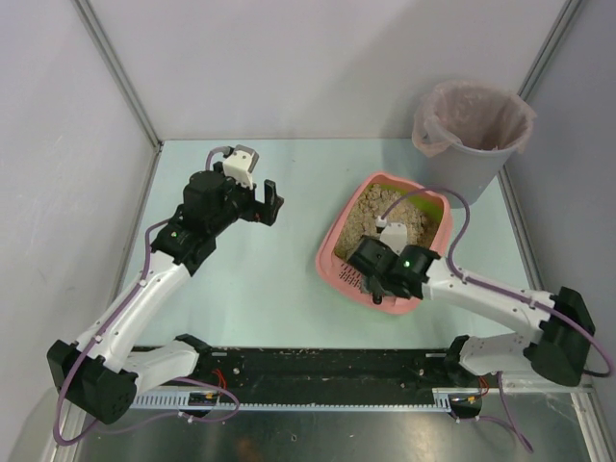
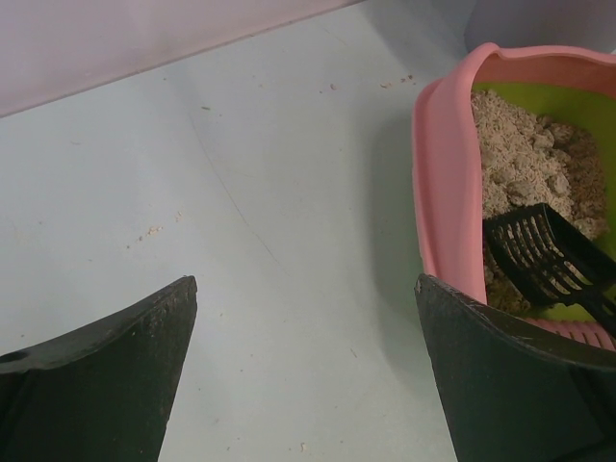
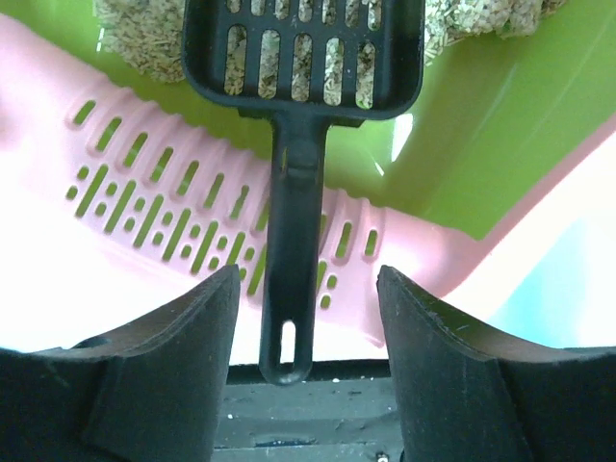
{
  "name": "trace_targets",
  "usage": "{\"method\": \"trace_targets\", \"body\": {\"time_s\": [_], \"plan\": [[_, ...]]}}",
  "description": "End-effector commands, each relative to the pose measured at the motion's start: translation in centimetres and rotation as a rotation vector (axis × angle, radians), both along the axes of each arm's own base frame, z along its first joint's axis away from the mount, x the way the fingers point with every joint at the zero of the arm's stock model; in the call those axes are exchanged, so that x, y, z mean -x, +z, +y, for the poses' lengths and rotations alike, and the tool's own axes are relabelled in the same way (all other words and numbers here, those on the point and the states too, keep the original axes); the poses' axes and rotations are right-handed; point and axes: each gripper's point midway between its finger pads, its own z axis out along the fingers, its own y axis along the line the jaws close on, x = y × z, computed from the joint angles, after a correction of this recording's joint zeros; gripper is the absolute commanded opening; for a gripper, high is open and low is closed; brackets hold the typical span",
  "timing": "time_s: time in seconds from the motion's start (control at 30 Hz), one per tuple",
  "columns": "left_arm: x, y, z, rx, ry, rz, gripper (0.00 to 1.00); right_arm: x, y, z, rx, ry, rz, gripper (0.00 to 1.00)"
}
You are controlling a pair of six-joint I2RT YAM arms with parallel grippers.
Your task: Clean the litter box
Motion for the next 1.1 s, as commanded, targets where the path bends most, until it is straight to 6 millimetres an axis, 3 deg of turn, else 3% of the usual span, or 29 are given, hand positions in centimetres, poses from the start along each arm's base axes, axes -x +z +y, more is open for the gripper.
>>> {"method": "trace_targets", "body": {"time_s": [0.0,0.17,0.4,0.57,0.83,1.07], "plan": [[0.0,1.2,-0.2,-0.015,-0.022,-0.059,0.99,-0.4,1.5,0.1,-0.078,-0.053,-0.197,0.62],[0.0,1.1,-0.3,-0.014,-0.026,-0.055,1.0,0.5,1.0,-0.4,-0.099,-0.081,-0.274,0.59],[0.0,0.9,-0.7,-0.006,-0.04,-0.046,0.99,1.5,0.6,0.9,-0.084,-0.031,-0.348,0.55],[0.0,0.8,-0.7,-0.008,-0.041,-0.043,0.99,2.1,-0.2,0.4,-0.047,-0.048,-0.357,0.52],[0.0,0.7,-0.7,-0.009,-0.039,-0.044,1.0,2.0,-0.9,0.2,-0.034,-0.059,-0.37,0.45],[0.2,0.9,-0.7,-0.007,-0.041,-0.048,1.0,1.8,-0.1,0.5,-0.032,0.004,-0.38,0.24]]}}
